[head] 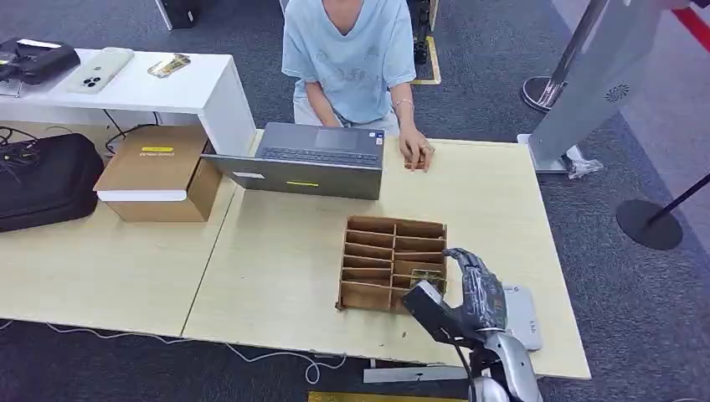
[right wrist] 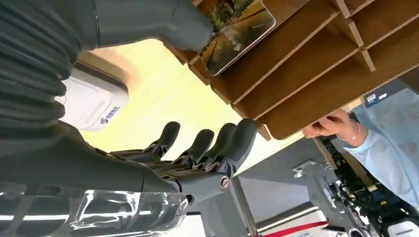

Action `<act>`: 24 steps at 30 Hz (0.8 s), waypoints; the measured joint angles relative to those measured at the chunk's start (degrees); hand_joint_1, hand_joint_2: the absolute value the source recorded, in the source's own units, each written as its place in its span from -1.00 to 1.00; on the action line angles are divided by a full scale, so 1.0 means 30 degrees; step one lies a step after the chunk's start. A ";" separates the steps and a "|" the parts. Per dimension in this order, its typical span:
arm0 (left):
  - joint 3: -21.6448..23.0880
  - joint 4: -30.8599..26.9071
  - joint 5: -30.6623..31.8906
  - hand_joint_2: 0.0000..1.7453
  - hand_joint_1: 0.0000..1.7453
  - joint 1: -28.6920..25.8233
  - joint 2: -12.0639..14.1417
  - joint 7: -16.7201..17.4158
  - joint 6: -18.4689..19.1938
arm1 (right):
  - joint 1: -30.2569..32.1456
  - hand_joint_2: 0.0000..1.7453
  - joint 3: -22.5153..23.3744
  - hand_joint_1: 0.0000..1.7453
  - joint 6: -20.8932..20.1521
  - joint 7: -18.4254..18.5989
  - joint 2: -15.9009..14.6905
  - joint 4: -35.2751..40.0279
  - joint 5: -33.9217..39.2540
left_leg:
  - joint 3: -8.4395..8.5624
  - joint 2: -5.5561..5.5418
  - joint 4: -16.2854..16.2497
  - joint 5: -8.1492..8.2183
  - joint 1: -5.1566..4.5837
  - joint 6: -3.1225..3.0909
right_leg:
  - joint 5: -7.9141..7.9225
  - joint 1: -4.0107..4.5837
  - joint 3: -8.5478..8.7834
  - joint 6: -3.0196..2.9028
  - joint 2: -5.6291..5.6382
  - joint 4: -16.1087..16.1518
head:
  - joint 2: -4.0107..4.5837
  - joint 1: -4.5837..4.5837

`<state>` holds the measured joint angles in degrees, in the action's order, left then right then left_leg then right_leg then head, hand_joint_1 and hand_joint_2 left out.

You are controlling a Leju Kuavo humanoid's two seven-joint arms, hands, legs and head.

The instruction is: Pass the card to the sensor for recognition and then transmit it.

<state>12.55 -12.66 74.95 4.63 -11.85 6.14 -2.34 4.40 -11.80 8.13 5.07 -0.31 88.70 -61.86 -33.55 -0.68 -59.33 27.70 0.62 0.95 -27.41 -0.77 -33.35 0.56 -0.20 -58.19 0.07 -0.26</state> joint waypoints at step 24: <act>-0.0073 -0.0007 0.0051 -1.00 -1.00 0.0025 0.0007 0.0000 0.0197 | 0.0009 1.00 -0.0226 -0.16 0.0277 0.1020 0.0051 -0.0190 -0.1639 | 0.0000 0.0002 0.0000 0.0000 0.0000 0.0000 | 0.0000 0.0000 -0.0001 0.0000 0.0002 0.0000 | 0.0000 0.0007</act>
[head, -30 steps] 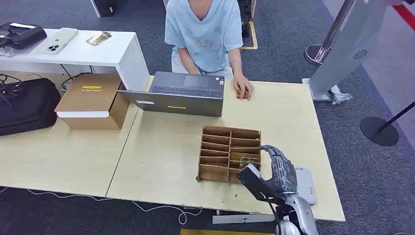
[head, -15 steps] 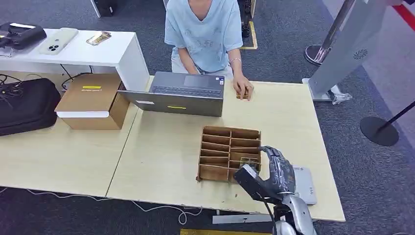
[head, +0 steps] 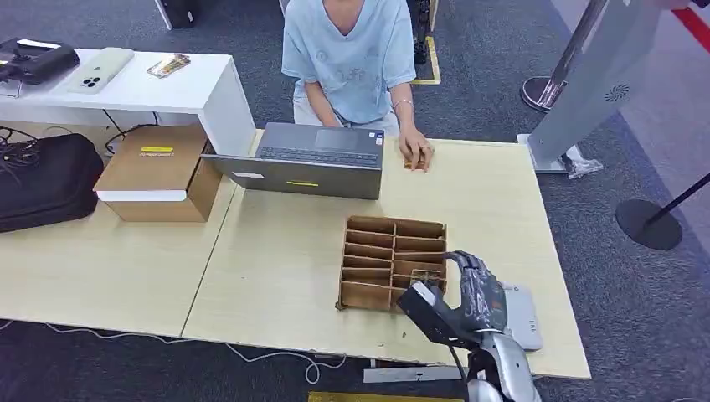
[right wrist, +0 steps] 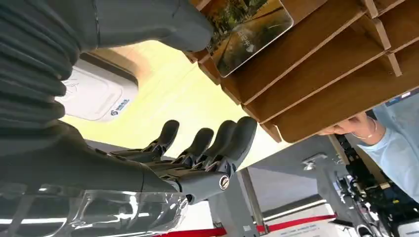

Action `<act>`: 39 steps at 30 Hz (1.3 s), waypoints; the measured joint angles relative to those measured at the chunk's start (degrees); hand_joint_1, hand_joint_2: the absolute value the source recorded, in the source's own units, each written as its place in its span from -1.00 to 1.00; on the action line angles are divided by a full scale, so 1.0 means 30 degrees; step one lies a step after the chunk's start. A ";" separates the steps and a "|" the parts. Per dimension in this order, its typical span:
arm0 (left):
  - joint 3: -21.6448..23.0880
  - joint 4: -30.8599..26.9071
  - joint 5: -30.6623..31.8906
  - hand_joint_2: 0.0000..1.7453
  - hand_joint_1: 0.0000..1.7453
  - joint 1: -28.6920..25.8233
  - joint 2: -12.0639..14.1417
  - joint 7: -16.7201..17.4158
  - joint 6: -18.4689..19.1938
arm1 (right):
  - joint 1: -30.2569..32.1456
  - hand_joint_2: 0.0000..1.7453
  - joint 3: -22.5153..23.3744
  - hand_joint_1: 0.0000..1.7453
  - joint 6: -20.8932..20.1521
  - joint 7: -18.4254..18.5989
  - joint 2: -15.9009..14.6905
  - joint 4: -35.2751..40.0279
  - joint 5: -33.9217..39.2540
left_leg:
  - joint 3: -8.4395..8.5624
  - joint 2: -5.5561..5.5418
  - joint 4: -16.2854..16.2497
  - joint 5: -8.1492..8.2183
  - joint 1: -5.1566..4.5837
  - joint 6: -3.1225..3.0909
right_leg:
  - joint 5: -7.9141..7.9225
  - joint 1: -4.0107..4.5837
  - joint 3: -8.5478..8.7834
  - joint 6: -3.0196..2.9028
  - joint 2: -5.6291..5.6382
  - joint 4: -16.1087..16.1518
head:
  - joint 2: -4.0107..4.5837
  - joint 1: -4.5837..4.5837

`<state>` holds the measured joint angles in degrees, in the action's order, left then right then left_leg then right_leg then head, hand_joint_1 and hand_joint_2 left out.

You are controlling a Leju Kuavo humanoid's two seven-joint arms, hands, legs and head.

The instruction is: Pass the card to the sensor for recognition and then transmit it.

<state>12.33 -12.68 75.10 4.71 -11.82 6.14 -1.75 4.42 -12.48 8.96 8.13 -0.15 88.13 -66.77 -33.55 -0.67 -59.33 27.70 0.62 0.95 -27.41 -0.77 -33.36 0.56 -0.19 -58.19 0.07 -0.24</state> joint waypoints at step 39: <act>-0.0408 0.0007 0.0094 -1.00 -1.00 0.0019 -0.0007 0.0000 0.0066 | -0.0691 1.00 -0.0539 -0.28 -0.0364 -0.0189 0.0321 -0.0729 -0.0408 | -0.0001 0.0000 0.0000 0.0000 0.0000 0.0000 | 0.0000 0.0000 0.0001 0.0000 0.0000 -0.0001 | 0.0000 -0.0007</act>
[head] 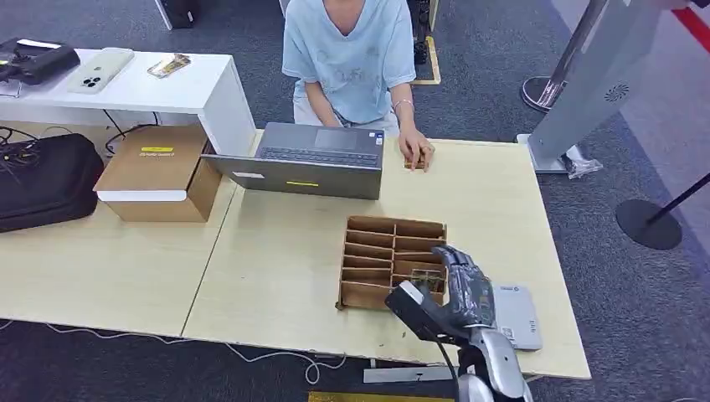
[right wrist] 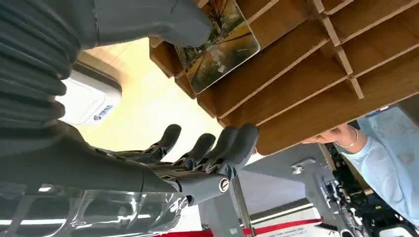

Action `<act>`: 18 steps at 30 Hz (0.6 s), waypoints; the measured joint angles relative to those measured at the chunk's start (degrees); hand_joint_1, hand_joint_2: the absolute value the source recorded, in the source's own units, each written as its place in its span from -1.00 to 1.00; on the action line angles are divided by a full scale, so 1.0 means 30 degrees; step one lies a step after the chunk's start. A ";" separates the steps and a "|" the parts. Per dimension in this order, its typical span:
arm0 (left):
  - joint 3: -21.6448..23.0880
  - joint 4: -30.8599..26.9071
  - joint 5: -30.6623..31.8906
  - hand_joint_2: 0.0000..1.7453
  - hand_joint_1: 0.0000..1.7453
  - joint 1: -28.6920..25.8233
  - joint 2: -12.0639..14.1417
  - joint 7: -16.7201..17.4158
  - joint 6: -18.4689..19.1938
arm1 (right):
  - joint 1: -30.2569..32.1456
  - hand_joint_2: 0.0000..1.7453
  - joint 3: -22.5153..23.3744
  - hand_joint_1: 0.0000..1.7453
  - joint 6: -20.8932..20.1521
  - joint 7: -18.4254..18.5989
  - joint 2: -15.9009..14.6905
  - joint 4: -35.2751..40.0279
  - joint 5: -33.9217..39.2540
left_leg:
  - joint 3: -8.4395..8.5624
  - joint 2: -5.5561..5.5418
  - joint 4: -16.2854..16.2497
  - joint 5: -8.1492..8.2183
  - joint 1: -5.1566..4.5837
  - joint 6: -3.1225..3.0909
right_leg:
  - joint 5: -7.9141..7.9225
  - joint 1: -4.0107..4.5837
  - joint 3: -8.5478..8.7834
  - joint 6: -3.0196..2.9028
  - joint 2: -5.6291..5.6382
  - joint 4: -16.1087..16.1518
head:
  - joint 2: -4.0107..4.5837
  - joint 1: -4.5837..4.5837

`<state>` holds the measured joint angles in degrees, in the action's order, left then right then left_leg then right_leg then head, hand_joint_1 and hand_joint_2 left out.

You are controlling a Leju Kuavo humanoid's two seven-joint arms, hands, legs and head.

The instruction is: Pass the card to the sensor for recognition and then transmit it.

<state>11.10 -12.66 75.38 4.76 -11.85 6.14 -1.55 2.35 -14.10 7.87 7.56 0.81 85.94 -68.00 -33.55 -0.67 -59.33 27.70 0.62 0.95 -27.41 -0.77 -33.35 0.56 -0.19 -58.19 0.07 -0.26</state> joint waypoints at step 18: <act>-0.0015 -0.0007 0.0066 -1.00 -1.00 0.0050 0.0000 -0.0007 0.0138 | -0.0123 1.00 -0.0313 -0.20 -0.0029 0.0087 0.0007 -0.0328 -0.0138 | 0.0000 0.0000 0.0000 0.0000 0.0000 0.0000 | 0.0000 0.0000 0.0000 0.0000 0.0000 0.0000 | 0.0000 0.0000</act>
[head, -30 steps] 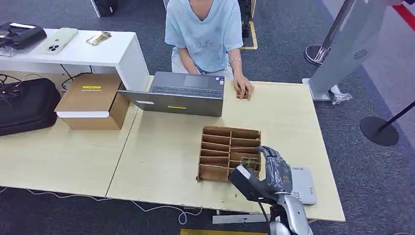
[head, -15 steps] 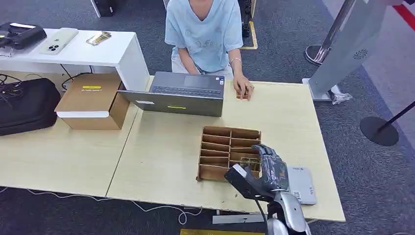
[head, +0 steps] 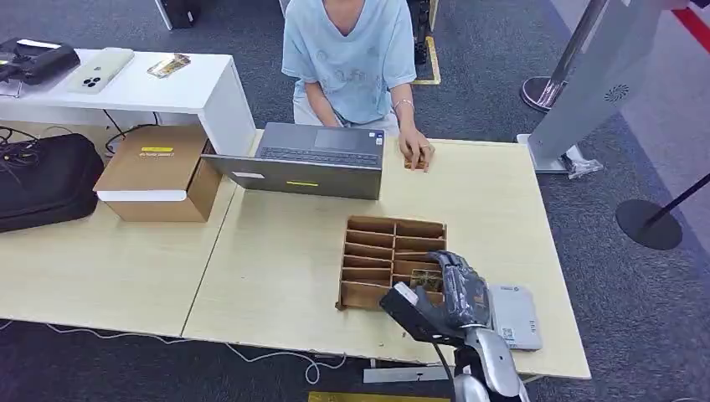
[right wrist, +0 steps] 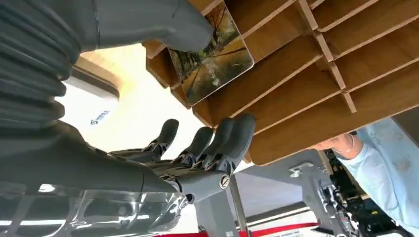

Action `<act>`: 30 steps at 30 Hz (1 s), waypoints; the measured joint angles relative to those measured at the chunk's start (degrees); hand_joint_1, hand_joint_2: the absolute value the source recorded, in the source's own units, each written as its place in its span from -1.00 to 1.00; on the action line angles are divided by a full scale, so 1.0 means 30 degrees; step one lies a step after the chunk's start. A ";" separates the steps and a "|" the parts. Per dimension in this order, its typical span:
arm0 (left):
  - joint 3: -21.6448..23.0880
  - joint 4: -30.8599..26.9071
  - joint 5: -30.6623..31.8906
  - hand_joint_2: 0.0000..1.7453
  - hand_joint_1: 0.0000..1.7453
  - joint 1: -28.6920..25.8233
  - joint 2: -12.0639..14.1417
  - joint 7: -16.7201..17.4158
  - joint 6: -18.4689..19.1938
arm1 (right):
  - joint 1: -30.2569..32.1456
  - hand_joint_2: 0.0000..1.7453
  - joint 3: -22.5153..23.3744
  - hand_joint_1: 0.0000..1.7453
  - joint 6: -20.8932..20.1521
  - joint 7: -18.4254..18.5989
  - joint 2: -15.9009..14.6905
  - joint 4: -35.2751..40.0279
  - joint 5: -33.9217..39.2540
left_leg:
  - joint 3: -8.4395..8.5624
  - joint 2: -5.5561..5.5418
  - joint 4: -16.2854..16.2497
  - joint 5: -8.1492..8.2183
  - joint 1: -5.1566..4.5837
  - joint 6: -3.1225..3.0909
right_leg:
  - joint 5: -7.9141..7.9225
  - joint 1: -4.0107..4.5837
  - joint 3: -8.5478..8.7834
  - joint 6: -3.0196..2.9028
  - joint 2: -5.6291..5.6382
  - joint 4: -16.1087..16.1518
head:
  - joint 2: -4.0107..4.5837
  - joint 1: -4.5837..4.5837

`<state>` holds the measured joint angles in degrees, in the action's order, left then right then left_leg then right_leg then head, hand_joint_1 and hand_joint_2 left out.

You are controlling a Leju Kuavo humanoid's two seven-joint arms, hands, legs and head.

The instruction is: Pass the card to the sensor for recognition and then transmit it.

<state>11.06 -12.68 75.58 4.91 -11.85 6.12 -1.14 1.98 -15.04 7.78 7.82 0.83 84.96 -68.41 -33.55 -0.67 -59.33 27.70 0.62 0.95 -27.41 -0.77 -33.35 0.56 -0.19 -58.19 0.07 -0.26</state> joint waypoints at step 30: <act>-0.0226 0.0000 -0.0044 -1.00 -1.00 0.0209 0.0022 0.0007 0.0583 | -0.1110 1.00 -0.0306 0.48 -0.0248 0.0044 0.0299 -0.1078 -0.0379 | 0.0001 0.0000 0.0000 -0.0001 0.0000 0.0000 | 0.0001 0.0000 0.0000 -0.0001 0.0000 -0.0002 | 0.0000 0.0000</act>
<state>10.38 -12.68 75.45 5.54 -11.78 6.14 0.61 -1.35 -15.96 7.04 7.96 1.73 81.72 -69.55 -33.55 -0.67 -59.34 27.69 0.62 0.95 -27.41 -0.77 -33.36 0.56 -0.19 -58.20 0.07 -0.26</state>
